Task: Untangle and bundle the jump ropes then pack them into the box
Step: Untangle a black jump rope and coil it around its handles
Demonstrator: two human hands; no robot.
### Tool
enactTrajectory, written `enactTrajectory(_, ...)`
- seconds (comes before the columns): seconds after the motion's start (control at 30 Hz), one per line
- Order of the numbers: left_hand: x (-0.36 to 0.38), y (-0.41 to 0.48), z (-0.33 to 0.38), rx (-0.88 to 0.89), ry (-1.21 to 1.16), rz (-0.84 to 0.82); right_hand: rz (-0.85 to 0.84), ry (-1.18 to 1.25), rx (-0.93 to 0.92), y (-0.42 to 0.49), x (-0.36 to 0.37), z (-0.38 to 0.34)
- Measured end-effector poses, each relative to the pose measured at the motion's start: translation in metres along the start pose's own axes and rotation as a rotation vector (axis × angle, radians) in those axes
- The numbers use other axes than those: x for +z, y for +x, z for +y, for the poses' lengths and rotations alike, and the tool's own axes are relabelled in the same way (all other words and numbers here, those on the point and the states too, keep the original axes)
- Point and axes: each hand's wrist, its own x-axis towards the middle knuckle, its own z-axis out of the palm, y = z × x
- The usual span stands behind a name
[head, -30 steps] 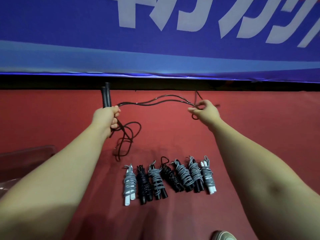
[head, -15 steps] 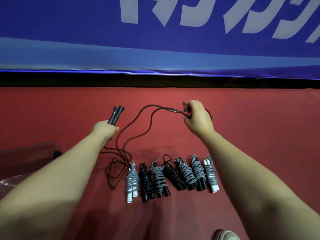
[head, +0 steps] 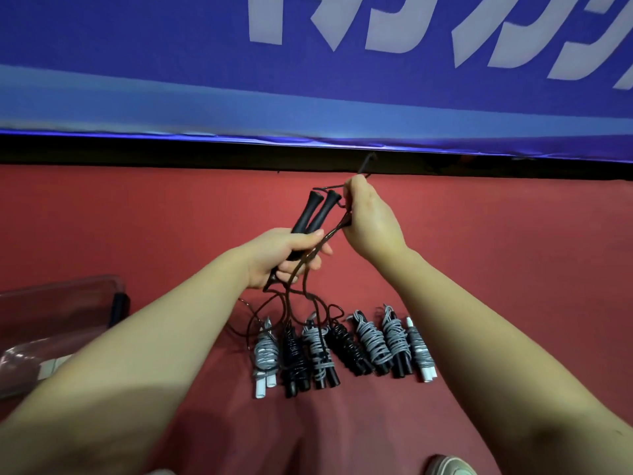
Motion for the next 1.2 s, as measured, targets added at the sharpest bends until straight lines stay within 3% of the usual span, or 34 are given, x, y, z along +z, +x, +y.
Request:
enactTrajectory(0.1,-0.012,-0.005,0.006,0.070,-0.008,0.015,0.067,0.001,-0.069,-0.002,-0.003,0.012)
enactTrajectory(0.23,-0.026,-0.005,0.009,0.111,0.003,0.078,0.148,0.026,0.068,-0.003,-0.008,0.026)
enactTrajectory(0.37,-0.027,0.002,0.008,0.127,-0.112,0.174,0.121,0.336,0.067,-0.007,-0.001,0.031)
enactTrajectory(0.5,-0.035,0.003,0.004,0.115,-0.162,0.254,0.082,0.861,0.197,-0.006,0.000,0.018)
enactTrajectory(0.63,-0.034,-0.002,0.006,0.096,-0.076,0.167,0.026,1.851,0.447,0.001,-0.007,0.008)
enactTrajectory(0.73,-0.032,-0.004,0.008,0.110,-0.024,0.116,0.004,2.136,0.498,-0.004,-0.007,0.005)
enactTrajectory(0.87,-0.034,-0.006,0.009,0.122,-0.006,0.115,-0.026,2.160,0.605,-0.001,-0.005,0.012)
enactTrajectory(1.0,-0.040,-0.009,0.012,0.115,0.061,0.098,-0.551,1.797,0.648,-0.003,-0.006,0.015)
enactTrajectory(1.07,-0.041,-0.011,0.016,0.109,0.164,0.063,-0.676,1.665,0.577,-0.002,-0.005,0.016)
enactTrajectory(1.2,-0.047,-0.014,0.019,0.123,0.180,0.079,-0.460,1.794,0.585,0.002,-0.005,0.020)
